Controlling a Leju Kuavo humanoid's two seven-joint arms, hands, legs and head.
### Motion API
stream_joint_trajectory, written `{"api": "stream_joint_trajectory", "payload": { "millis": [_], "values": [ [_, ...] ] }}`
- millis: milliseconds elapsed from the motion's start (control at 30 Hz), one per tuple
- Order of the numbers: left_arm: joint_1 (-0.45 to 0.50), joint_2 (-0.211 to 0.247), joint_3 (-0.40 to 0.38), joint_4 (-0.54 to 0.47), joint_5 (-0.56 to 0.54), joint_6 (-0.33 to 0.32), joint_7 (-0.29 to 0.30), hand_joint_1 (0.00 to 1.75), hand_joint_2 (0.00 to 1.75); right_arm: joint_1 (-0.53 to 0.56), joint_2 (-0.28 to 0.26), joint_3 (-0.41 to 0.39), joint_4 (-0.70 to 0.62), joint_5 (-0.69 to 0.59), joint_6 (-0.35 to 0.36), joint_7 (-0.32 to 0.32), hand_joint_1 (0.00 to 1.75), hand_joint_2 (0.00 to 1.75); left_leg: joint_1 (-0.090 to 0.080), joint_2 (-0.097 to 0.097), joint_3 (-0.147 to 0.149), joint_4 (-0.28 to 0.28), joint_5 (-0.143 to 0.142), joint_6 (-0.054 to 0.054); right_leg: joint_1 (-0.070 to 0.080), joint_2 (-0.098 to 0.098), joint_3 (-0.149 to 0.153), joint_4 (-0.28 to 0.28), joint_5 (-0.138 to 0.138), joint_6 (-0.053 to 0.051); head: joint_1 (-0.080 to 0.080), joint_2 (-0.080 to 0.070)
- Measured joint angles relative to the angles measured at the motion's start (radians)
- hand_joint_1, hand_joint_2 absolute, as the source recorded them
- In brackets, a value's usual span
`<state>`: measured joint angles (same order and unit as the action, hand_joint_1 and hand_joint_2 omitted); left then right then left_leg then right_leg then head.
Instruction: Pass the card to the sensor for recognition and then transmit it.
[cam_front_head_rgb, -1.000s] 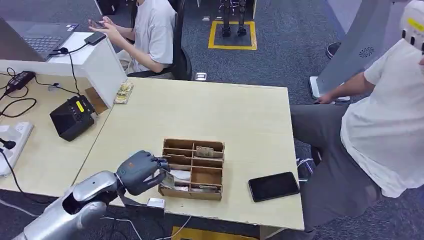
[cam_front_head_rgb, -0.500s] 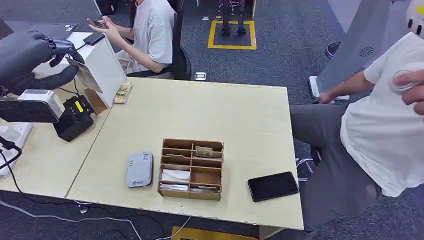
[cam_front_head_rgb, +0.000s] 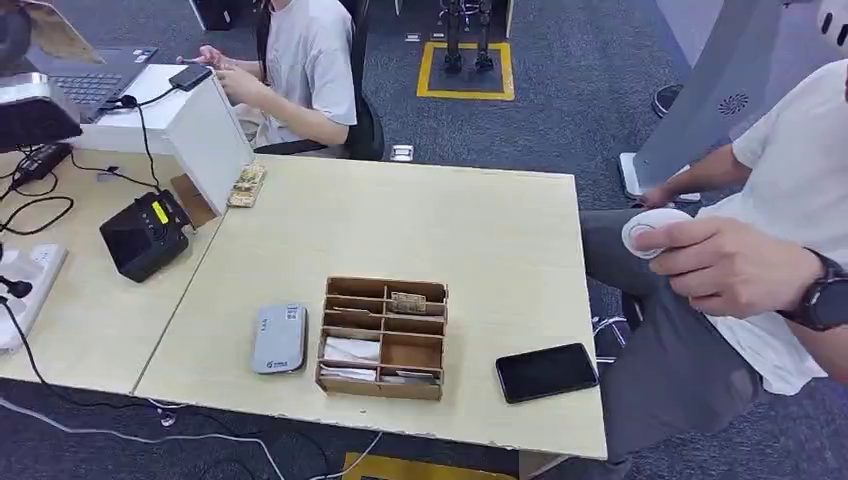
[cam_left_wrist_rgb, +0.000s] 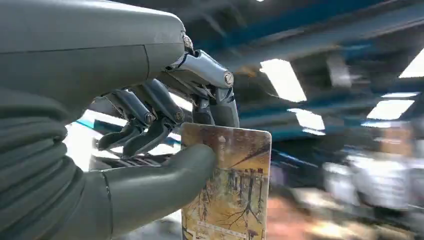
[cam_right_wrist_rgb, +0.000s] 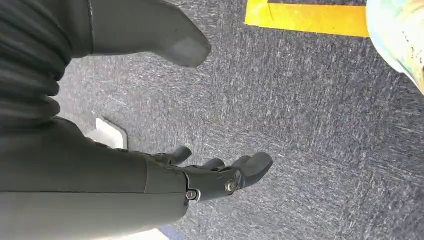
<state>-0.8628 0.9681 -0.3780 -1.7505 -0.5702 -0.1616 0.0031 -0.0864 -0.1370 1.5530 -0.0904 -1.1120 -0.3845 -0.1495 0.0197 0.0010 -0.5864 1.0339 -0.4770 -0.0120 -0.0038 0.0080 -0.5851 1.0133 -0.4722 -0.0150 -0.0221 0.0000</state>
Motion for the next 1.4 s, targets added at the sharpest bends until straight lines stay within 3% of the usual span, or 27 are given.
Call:
{"api": "stream_joint_trajectory", "payload": {
  "millis": [100, 200, 367, 700, 1100, 1133, 1167, 1233, 1400],
  "values": [
    [0.098, -0.093, 0.015, 0.114, -0.220, 0.137, 0.040, 1.75, 1.75, -0.002, 0.000, 0.000, 0.000, 0.027, 0.000, 0.000, 0.00, 1.75, 0.000, 0.000, 0.000, 0.000, 0.001, -0.001, 0.000, 0.000, 0.000, 0.000, 0.001, -0.001, 0.000, 0.000],
    [0.173, -0.180, 0.028, 0.197, -0.361, 0.233, 0.085, 1.75, 1.75, -0.002, 0.000, 0.000, -0.001, 0.040, 0.000, 0.006, 0.00, 1.75, 0.000, 0.000, 0.000, 0.000, 0.002, -0.001, 0.000, 0.001, 0.000, 0.000, 0.002, -0.001, 0.001, 0.000],
    [0.259, -0.264, 0.062, 0.270, -0.430, 0.258, 0.093, 1.75, 1.75, 0.000, 0.000, 0.000, -0.001, 0.049, 0.000, 0.016, 0.00, 1.75, 0.000, 0.001, -0.001, 0.000, 0.001, 0.000, 0.000, 0.001, 0.000, 0.000, 0.002, 0.000, 0.000, 0.000],
    [0.309, -0.331, 0.106, 0.316, -0.459, 0.247, 0.083, 1.75, 1.75, 0.000, 0.000, 0.000, -0.001, 0.048, 0.000, 0.015, 0.00, 1.75, 0.000, 0.001, -0.001, 0.000, 0.001, 0.000, 0.000, 0.001, -0.001, 0.000, 0.001, 0.000, 0.000, 0.000],
    [0.314, -0.365, 0.119, 0.324, -0.462, 0.245, 0.077, 1.75, 1.75, 0.000, 0.000, 0.000, -0.001, 0.048, 0.000, 0.015, 0.00, 1.75, 0.000, 0.001, -0.001, 0.000, 0.001, 0.000, 0.000, 0.001, -0.001, 0.000, 0.001, 0.000, 0.000, 0.000],
    [0.315, -0.366, 0.120, 0.324, -0.462, 0.244, 0.075, 0.09, 1.75, 0.000, 0.000, 0.000, -0.001, 0.048, 0.000, 0.015, 0.00, 1.75, 0.000, 0.001, -0.002, 0.000, 0.001, 0.000, 0.000, 0.001, -0.001, 0.000, 0.001, 0.000, 0.000, 0.000],
    [0.315, -0.368, 0.120, 0.324, -0.462, 0.242, 0.074, 0.00, 1.75, 0.000, 0.000, 0.000, -0.001, 0.048, 0.000, 0.015, 0.00, 1.75, 0.000, 0.001, -0.002, 0.000, 0.001, 0.000, 0.000, 0.001, -0.001, 0.000, 0.001, 0.000, 0.000, 0.000],
    [0.317, -0.370, 0.122, 0.324, -0.465, 0.251, 0.066, 0.00, 1.75, 0.000, 0.000, 0.000, -0.001, 0.050, 0.000, 0.015, 0.00, 1.75, 0.000, 0.001, -0.002, 0.000, 0.001, 0.000, 0.000, 0.001, -0.001, 0.000, 0.001, 0.000, 0.000, 0.000],
    [0.364, -0.379, 0.163, 0.323, -0.476, 0.367, 0.053, 0.00, 1.75, 0.000, 0.000, 0.000, -0.001, 0.054, -0.001, 0.016, 0.00, 1.75, 0.000, 0.001, -0.002, 0.000, 0.001, 0.000, 0.000, 0.001, -0.001, 0.000, 0.001, -0.001, 0.000, 0.000]
  ]
}}
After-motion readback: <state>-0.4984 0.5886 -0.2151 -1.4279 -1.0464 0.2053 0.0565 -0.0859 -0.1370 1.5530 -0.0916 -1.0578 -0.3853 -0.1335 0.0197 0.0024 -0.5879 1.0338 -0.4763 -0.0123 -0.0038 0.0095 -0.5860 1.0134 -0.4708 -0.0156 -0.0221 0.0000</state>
